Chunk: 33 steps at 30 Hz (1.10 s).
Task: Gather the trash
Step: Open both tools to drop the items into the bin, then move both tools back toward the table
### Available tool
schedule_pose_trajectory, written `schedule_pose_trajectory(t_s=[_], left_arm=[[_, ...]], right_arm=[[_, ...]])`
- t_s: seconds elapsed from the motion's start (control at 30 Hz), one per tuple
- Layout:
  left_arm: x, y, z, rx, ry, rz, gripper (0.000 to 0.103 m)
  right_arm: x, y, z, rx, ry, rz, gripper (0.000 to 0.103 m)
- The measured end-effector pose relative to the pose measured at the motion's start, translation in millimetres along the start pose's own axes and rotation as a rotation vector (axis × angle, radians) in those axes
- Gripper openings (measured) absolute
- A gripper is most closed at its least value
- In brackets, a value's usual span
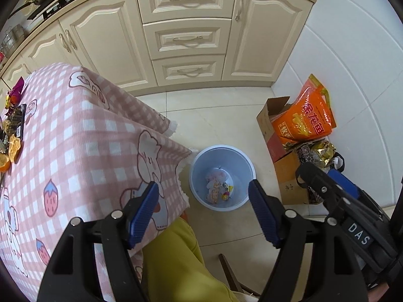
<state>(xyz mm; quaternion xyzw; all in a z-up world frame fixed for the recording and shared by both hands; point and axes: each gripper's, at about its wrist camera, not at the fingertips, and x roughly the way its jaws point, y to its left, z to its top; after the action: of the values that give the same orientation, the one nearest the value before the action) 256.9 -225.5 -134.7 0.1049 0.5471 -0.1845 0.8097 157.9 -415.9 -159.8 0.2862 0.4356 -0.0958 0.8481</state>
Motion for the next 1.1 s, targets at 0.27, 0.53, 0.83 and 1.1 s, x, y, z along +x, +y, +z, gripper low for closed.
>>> schedule_pose_trajectory(t_s=[0.27,0.53,0.83,1.1], left_arm=[[-19.1,1.9,-10.3,0.01,-0.033,-0.012,0.072],[-53.2,16.1,-28.2,-0.002,-0.094,-0.003,0.072],[-98.8,71.6,-55.0,-0.098,-0.185,0.035,0.081],[-125.7,141.9,-80.7,-0.239,-0.229,0.085,0.083]], right_arm=[[-21.2,6.0,-9.1,-0.007,-0.029,-0.007,0.079],[-46.0,26.7,-19.8,-0.036,-0.074,0.02,0.079],[-60.6,83.2,-36.0,-0.142,-0.089,0.084,0.08],[-55.9,148.4,-52.1,-0.267,-0.064,0.149,0.081]])
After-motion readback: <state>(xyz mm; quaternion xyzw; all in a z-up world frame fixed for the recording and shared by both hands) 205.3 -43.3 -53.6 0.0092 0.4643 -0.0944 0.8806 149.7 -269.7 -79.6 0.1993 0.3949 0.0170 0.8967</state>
